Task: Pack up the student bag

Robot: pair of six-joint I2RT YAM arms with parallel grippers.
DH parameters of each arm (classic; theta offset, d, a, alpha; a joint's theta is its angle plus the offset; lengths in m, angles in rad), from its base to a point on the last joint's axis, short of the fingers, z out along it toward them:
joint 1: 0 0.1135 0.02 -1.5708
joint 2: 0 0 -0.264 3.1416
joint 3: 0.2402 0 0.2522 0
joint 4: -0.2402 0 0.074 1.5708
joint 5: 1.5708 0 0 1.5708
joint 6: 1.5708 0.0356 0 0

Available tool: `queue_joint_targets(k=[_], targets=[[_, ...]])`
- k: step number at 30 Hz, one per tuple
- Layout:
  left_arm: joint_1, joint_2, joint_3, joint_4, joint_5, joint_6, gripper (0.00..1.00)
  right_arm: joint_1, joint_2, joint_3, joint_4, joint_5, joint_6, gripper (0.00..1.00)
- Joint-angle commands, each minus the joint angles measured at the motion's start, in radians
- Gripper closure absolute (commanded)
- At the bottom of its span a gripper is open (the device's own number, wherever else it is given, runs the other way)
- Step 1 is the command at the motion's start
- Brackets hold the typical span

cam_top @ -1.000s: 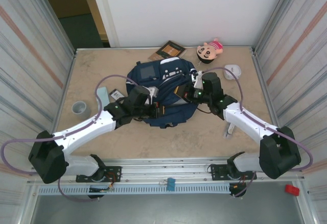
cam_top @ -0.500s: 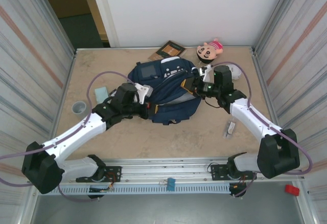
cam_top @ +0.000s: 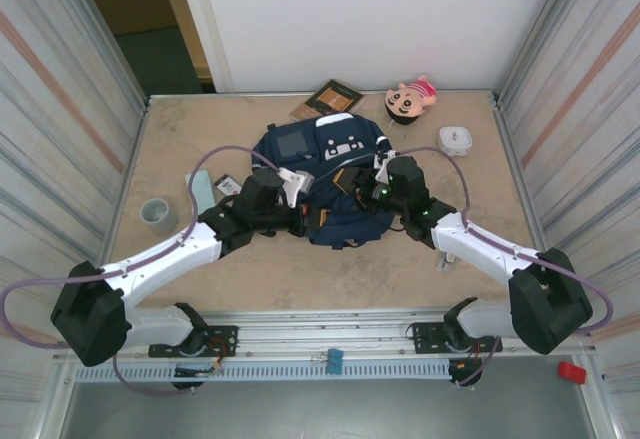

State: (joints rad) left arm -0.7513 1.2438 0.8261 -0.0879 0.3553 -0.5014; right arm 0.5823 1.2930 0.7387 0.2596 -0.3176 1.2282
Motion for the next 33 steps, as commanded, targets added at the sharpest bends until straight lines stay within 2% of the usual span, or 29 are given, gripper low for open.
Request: queue_joint_targets(k=[1,3,5,10,13,17,19,21,25,29,30,33], targets=[[-0.007,-0.021,0.019,0.037,-0.025,0.026,1.0,-0.01,-0.039,0.048,-0.052,0.028,-0.029,0.82],[0.008,-0.032,0.005,-0.004,-0.051,0.053,1.0,-0.056,-0.051,0.078,-0.127,-0.029,-0.099,0.92],[0.035,-0.048,-0.022,-0.037,-0.044,0.073,1.0,-0.134,-0.052,0.112,-0.196,-0.135,-0.149,0.96],[0.076,-0.096,-0.084,-0.1,-0.069,0.152,1.0,-0.305,-0.027,0.19,-0.281,-0.346,-0.234,0.99],[0.088,-0.107,-0.099,-0.108,-0.063,0.178,1.0,-0.345,0.003,0.243,-0.309,-0.405,-0.255,0.95],[0.089,-0.085,-0.082,-0.026,0.013,0.111,1.0,-0.311,0.018,0.26,-0.267,-0.389,-0.227,0.81],[0.089,-0.06,-0.073,0.062,0.058,0.016,1.0,-0.261,0.02,0.252,-0.242,-0.354,-0.206,0.66],[0.088,-0.037,-0.068,0.156,0.089,-0.11,1.0,-0.212,0.017,0.235,-0.227,-0.308,-0.196,0.56],[0.074,0.006,-0.058,0.309,0.118,-0.302,1.0,-0.129,0.015,0.17,-0.146,-0.227,-0.154,0.45],[0.052,0.034,-0.042,0.349,0.114,-0.401,1.0,-0.07,0.031,0.144,-0.137,-0.158,-0.153,0.45],[0.049,0.038,-0.046,0.366,0.113,-0.422,1.0,-0.061,0.039,0.14,-0.141,-0.148,-0.159,0.49],[0.049,0.043,-0.064,0.412,0.113,-0.477,1.0,-0.056,0.049,0.136,-0.2,-0.098,-0.217,0.72]])
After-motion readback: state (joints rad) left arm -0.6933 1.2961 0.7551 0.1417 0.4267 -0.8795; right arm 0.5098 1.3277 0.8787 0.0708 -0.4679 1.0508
